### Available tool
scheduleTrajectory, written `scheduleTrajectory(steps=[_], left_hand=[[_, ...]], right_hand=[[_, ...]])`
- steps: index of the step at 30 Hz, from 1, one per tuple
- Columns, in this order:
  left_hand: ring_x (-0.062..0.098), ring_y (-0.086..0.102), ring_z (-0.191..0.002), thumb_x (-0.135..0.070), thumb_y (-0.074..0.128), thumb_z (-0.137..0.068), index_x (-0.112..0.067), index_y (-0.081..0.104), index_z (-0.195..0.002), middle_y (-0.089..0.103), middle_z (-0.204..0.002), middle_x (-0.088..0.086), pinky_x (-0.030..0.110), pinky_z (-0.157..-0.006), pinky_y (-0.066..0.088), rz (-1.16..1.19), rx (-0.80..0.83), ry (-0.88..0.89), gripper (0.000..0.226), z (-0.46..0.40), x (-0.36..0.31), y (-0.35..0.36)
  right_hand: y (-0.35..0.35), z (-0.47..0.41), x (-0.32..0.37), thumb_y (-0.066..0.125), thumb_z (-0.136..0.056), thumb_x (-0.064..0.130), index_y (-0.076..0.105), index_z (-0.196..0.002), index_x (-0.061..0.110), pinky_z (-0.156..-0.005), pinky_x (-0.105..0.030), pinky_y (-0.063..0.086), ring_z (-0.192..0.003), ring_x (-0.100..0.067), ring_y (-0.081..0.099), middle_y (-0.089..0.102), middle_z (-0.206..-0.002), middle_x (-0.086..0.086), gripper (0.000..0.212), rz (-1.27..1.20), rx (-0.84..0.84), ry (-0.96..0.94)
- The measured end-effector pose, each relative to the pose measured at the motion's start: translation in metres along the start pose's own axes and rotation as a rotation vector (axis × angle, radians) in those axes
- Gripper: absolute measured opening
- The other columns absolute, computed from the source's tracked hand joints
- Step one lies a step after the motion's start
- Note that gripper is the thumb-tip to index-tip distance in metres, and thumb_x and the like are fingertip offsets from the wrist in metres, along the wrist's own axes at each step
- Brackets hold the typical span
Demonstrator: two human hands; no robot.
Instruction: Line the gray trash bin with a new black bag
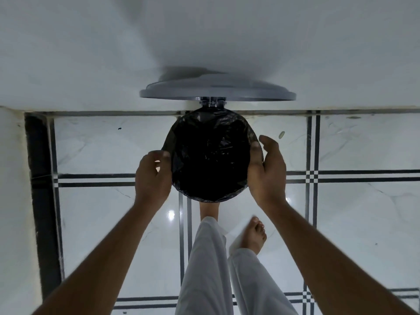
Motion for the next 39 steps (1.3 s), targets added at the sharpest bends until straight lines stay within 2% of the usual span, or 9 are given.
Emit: scheduleTrajectory(steps=[3, 6, 12, 18, 21, 26, 28, 34, 39], left_hand=[[0.014, 0.068, -0.109, -0.027, 0.059, -0.107, -0.021, 0.071, -0.121, 0.073, -0.116, -0.005, 0.031, -0.091, 0.057, -0.059, 0.092, 0.317, 0.020, 0.037, -0.036, -0.010], [0.016, 0.070, -0.098, -0.026, 0.057, -0.105, -0.018, 0.069, -0.116, 0.072, -0.107, -0.006, 0.040, -0.087, 0.060, -0.043, 0.060, 0.550, 0.018, 0.066, -0.095, -0.026], [0.031, 0.062, -0.098, -0.011, 0.057, -0.107, 0.000, 0.071, -0.106, 0.071, -0.105, 0.013, 0.038, -0.092, 0.046, -0.066, -0.423, 0.858, 0.017, 0.094, -0.186, -0.069], [0.031, 0.053, -0.147, -0.024, 0.053, -0.112, -0.008, 0.066, -0.141, 0.063, -0.151, 0.009, 0.054, -0.120, 0.038, -0.173, -0.308, 0.815, 0.036, 0.076, -0.175, -0.062], [0.025, 0.066, -0.119, -0.032, 0.054, -0.109, -0.012, 0.070, -0.127, 0.072, -0.128, 0.002, 0.046, -0.107, 0.047, -0.200, -0.211, 0.753, 0.032, 0.076, -0.151, -0.050], [0.018, 0.063, -0.085, -0.029, 0.063, -0.102, -0.013, 0.069, -0.094, 0.072, -0.094, 0.001, 0.040, -0.081, 0.057, -0.198, -0.134, 0.616, 0.019, 0.070, -0.095, -0.017], [0.024, 0.066, -0.094, -0.024, 0.068, -0.100, -0.013, 0.071, -0.103, 0.073, -0.105, 0.006, 0.039, -0.084, 0.059, -0.195, -0.118, 0.513, 0.013, 0.064, -0.075, 0.001], [0.038, 0.067, -0.114, -0.034, 0.081, -0.093, -0.009, 0.064, -0.133, 0.064, -0.132, 0.016, 0.052, -0.090, 0.064, -0.413, 0.092, 0.326, 0.050, 0.046, -0.029, 0.052], [0.029, 0.072, -0.108, -0.031, 0.074, -0.100, -0.014, 0.066, -0.127, 0.069, -0.125, 0.006, 0.043, -0.096, 0.063, -0.289, 0.141, 0.302, 0.033, 0.051, -0.033, 0.054]], right_hand=[[-0.017, 0.027, 0.032, 0.048, -0.117, 0.037, 0.069, -0.138, 0.019, -0.099, -0.049, 0.062, -0.112, -0.014, 0.072, 0.076, -0.120, 0.009, 0.034, -0.037, 0.015, -0.154], [-0.035, 0.041, 0.073, 0.052, -0.115, 0.031, 0.073, -0.130, 0.016, -0.099, -0.041, 0.059, -0.114, -0.017, 0.070, 0.074, -0.117, 0.010, 0.030, -0.053, -0.041, -0.296], [-0.073, 0.039, 0.134, 0.059, -0.110, 0.009, 0.068, -0.104, 0.003, -0.097, -0.028, 0.041, -0.103, -0.022, 0.056, 0.063, -0.108, -0.004, 0.013, -0.096, -0.370, -0.592], [-0.070, 0.023, 0.109, 0.056, -0.115, 0.025, 0.072, -0.127, 0.008, -0.107, -0.025, 0.046, -0.122, -0.021, 0.064, 0.067, -0.123, 0.008, 0.026, -0.123, -0.273, -0.427], [-0.060, 0.025, 0.083, 0.059, -0.112, 0.027, 0.074, -0.120, 0.011, -0.105, -0.021, 0.041, -0.113, -0.023, 0.062, 0.068, -0.114, 0.007, 0.023, -0.029, -0.210, -0.409], [-0.034, 0.032, 0.031, 0.066, -0.100, 0.037, 0.075, -0.110, 0.017, -0.095, -0.043, 0.052, -0.103, -0.023, 0.065, 0.072, -0.108, 0.005, 0.023, 0.111, -0.163, -0.318], [-0.013, 0.033, 0.012, 0.071, -0.098, 0.035, 0.075, -0.113, 0.018, -0.091, -0.050, 0.060, -0.103, -0.027, 0.069, 0.076, -0.112, -0.002, 0.023, 0.137, -0.091, -0.297], [0.046, 0.029, -0.021, 0.062, -0.093, 0.063, 0.073, -0.135, 0.017, -0.106, -0.050, 0.061, -0.126, -0.036, 0.069, 0.070, -0.141, -0.013, 0.063, 0.351, 0.151, -0.214], [0.030, 0.030, -0.012, 0.066, -0.103, 0.045, 0.072, -0.136, 0.019, -0.103, -0.044, 0.064, -0.125, -0.029, 0.071, 0.072, -0.140, -0.007, 0.043, 0.224, 0.150, -0.154]])
Point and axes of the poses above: each hand's wrist, its own z-axis away from the middle knuckle, its own y-axis out of the palm, x = y × z, the point moved 5 cm from there along -z, towards the middle knuckle
